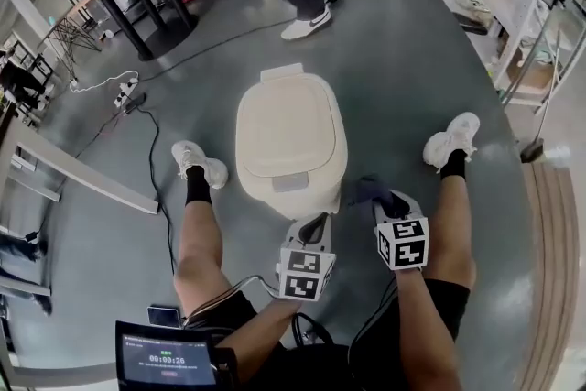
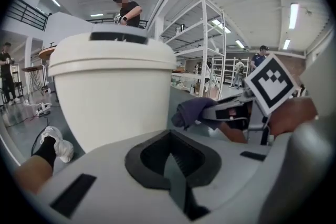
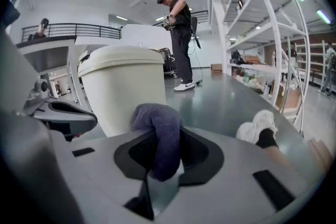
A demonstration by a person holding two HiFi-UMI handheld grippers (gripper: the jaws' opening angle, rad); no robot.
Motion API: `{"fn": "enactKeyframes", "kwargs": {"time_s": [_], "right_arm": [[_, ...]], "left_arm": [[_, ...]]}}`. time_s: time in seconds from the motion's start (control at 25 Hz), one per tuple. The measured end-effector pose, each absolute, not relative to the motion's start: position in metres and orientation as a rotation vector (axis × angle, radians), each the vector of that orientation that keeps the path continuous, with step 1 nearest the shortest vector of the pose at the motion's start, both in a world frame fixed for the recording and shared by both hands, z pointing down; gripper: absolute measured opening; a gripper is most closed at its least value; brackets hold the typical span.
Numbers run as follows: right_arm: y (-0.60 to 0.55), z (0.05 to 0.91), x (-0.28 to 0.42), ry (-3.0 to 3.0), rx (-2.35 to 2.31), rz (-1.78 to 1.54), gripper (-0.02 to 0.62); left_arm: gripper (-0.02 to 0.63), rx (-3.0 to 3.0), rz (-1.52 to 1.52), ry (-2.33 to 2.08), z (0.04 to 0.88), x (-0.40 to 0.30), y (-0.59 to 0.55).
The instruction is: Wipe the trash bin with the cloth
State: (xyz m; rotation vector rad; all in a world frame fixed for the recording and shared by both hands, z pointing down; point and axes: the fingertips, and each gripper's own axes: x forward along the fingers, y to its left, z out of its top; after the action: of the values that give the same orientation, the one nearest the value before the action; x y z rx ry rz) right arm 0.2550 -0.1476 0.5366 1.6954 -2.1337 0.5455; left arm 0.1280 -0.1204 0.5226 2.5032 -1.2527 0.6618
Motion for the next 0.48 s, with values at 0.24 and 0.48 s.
{"fn": "enactKeyframes", "kwargs": {"time_s": [0.24, 0.48], "right_arm": [[-0.187, 0.493, 0.253, -2.269, 1.637, 0.261, 0.089], [-0.204, 0.449, 0.233, -2.419, 1.599, 0.056, 0.089]], "left_arm": [[-0.003, 2.580, 0.523, -1.216, 0.475, 0.183, -0.134], [-0.003, 2.659, 0.487, -1.257, 0.425, 0.199, -0.145]]}}
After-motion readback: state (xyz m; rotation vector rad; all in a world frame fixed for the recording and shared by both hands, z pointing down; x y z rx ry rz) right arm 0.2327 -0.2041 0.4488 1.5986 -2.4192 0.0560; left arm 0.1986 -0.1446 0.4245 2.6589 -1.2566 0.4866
